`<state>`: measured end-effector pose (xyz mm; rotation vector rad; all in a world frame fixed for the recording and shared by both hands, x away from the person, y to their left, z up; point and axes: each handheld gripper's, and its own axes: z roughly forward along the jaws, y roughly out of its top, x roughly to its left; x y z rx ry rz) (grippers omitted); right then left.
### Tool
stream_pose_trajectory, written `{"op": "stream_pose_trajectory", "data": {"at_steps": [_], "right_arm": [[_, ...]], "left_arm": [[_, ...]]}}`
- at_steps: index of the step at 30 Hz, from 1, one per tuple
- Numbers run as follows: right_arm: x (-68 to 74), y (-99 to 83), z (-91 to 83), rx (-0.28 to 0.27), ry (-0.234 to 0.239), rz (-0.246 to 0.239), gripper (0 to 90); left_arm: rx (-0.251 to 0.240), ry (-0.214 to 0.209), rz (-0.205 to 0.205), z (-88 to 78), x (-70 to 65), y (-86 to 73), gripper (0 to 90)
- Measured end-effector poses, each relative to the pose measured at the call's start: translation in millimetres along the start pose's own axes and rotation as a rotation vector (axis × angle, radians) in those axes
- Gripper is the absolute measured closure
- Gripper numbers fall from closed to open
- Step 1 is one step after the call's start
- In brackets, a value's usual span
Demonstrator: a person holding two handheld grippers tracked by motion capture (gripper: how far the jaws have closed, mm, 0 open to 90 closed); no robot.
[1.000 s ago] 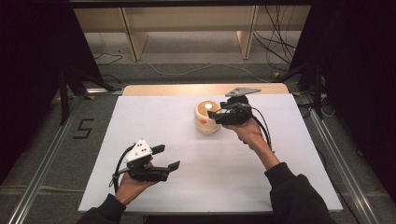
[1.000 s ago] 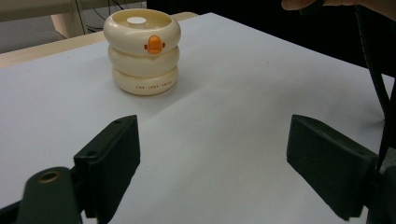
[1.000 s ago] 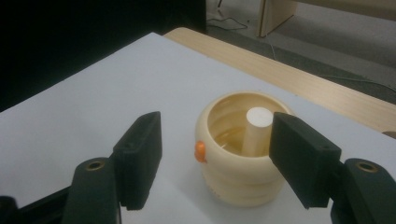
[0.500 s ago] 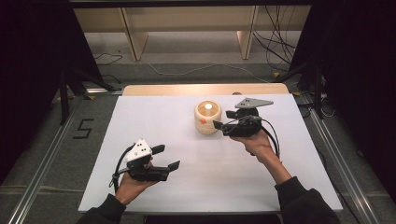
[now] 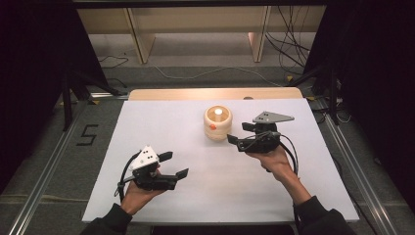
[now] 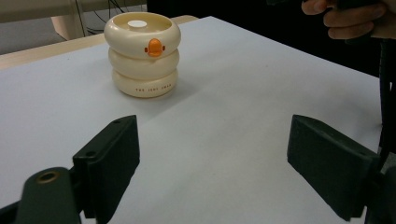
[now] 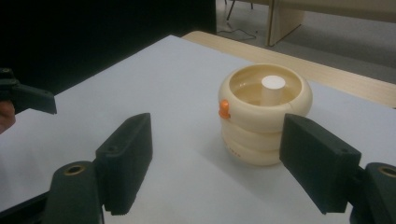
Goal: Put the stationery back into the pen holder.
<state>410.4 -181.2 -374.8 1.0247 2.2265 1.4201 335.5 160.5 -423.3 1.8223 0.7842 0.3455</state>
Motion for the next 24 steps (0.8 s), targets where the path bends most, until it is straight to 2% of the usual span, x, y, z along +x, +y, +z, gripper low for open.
{"op": "stream_pose_trajectory", "data": {"at_steps": [24], "right_arm": [[3.3, -40.4, -24.1, -0.038, -0.010, -0.003, 26.5]], "left_arm": [[-0.003, -0.005, 0.007, -0.1, -0.4, 0.2, 16.6]]}}
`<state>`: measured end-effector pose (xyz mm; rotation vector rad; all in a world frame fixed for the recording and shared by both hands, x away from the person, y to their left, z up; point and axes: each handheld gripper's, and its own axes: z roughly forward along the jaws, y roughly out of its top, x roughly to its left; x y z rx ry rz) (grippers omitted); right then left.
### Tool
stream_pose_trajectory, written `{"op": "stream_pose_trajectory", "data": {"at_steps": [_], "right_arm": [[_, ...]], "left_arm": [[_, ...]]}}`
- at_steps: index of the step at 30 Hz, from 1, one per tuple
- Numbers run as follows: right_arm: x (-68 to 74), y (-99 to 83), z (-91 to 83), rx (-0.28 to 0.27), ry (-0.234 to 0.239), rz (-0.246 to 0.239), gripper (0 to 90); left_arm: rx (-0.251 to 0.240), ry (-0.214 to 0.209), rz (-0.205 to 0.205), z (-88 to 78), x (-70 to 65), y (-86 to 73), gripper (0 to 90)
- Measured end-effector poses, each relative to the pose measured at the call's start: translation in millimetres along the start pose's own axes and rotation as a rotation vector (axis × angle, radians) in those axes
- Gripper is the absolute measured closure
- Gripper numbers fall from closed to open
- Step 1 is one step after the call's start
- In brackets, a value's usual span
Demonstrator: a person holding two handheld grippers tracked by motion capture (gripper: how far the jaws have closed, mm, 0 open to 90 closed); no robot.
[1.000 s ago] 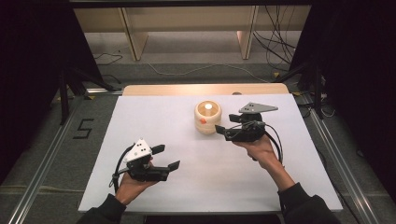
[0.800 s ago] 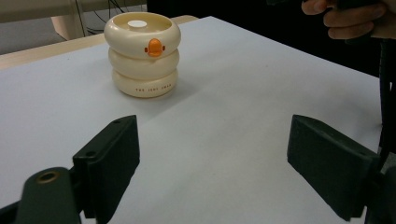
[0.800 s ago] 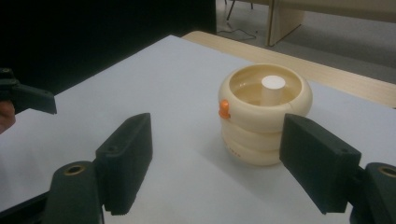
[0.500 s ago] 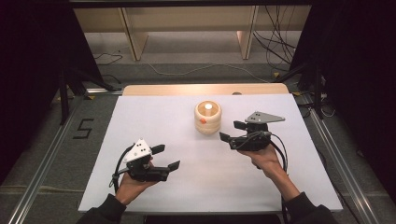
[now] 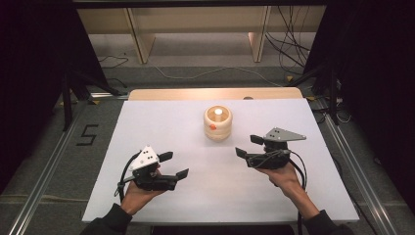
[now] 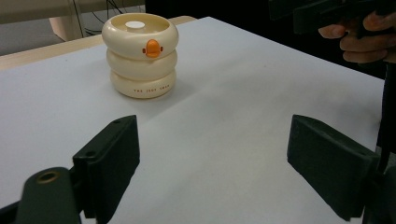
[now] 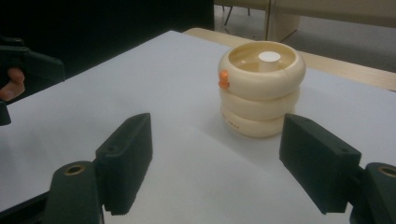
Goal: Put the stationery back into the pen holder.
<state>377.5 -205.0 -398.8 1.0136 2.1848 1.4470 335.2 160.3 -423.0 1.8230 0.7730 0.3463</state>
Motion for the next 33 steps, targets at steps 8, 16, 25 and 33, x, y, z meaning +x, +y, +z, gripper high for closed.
{"op": "stream_pose_trajectory", "data": {"at_steps": [8, 16, 25, 33], "right_arm": [[-4.6, -13.6, -13.8, -0.010, -0.009, 0.016, 26.2], [-6.5, -21.8, -25.7, -0.028, -0.011, 0.042, 26.0], [-5.5, -32.1, -30.9, -0.026, -0.011, 0.051, 25.9], [-1.2, -45.0, -34.3, -0.015, -0.011, 0.051, 25.9]], "left_arm": [[-0.004, -0.004, -0.006, 0.5, 0.0, -0.1, 16.6], [-0.003, -0.011, -0.005, 0.2, 0.1, -0.1, 16.7], [-0.004, -0.018, -0.004, 0.3, -0.4, 0.0, 16.6], [-0.004, -0.021, -0.011, 0.4, -0.6, -0.3, 16.6]]}}
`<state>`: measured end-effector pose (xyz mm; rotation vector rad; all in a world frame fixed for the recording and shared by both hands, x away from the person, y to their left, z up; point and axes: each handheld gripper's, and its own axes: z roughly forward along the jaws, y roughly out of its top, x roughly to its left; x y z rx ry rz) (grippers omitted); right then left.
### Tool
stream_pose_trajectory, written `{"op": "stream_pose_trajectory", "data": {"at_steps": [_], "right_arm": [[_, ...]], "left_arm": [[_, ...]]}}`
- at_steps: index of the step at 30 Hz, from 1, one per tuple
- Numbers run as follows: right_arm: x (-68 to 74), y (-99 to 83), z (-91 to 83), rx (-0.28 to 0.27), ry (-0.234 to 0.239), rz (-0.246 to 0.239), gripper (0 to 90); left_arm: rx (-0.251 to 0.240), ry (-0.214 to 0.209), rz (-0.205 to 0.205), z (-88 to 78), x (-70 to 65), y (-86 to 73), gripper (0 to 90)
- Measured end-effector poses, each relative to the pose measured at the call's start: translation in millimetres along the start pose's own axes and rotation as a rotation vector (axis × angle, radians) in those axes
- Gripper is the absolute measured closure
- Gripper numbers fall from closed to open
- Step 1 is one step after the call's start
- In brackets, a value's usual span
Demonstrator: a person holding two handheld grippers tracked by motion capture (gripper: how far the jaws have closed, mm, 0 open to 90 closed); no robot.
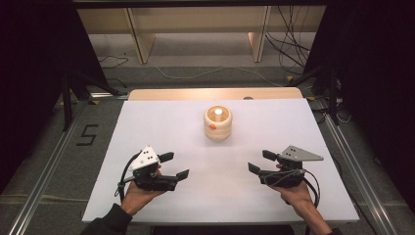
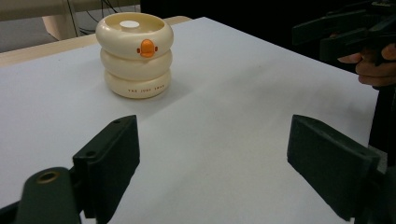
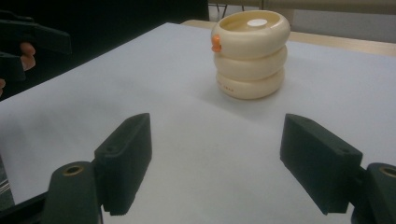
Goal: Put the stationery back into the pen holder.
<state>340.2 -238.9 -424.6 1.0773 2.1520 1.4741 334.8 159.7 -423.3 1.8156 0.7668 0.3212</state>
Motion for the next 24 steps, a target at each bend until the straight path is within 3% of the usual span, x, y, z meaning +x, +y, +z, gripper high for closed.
{"op": "stream_pose_trajectory", "data": {"at_steps": [10, 24], "right_arm": [[1.3, -14.6, -8.5, -0.001, -0.010, 0.002, 26.0], [0.7, -19.3, -15.2, -0.021, -0.023, 0.005, 26.0]], "left_arm": [[0.009, -0.007, 0.003, 0.2, -3.0, 0.0, 16.6], [0.002, -0.010, 0.000, -0.5, -2.5, 0.2, 16.7]]}}
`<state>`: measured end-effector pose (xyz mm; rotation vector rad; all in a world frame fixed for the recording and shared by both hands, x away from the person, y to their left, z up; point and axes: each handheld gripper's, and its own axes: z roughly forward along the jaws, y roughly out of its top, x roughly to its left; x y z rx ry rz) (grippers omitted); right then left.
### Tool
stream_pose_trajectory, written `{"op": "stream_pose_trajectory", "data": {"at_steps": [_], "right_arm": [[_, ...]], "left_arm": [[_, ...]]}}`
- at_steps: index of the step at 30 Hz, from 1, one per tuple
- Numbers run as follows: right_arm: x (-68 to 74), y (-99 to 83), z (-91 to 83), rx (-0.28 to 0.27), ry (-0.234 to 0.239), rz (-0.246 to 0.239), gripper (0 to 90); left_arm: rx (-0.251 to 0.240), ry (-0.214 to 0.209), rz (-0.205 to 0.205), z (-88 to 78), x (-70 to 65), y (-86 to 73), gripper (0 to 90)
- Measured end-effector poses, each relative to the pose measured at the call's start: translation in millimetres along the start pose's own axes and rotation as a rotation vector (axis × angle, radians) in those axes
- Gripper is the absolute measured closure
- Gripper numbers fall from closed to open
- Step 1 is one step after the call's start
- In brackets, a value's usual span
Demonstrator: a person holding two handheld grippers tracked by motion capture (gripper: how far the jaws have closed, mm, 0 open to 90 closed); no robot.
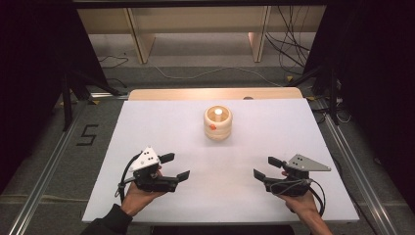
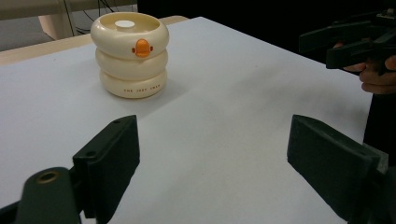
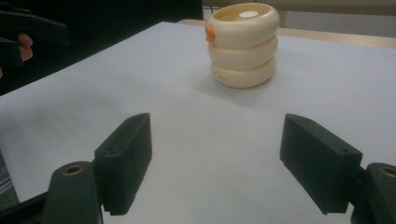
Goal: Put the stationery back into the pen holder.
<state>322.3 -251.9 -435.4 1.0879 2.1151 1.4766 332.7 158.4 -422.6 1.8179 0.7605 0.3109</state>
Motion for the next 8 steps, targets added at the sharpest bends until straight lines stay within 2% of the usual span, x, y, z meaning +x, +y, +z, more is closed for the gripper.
{"op": "stream_pose_trajectory", "data": {"at_steps": [8], "right_arm": [[0.1, -0.6, 0.5, -0.002, 0.000, 0.002, 26.0]], "left_arm": [[0.001, 0.000, -0.001, 0.1, 0.3, -0.1, 16.7]]}}
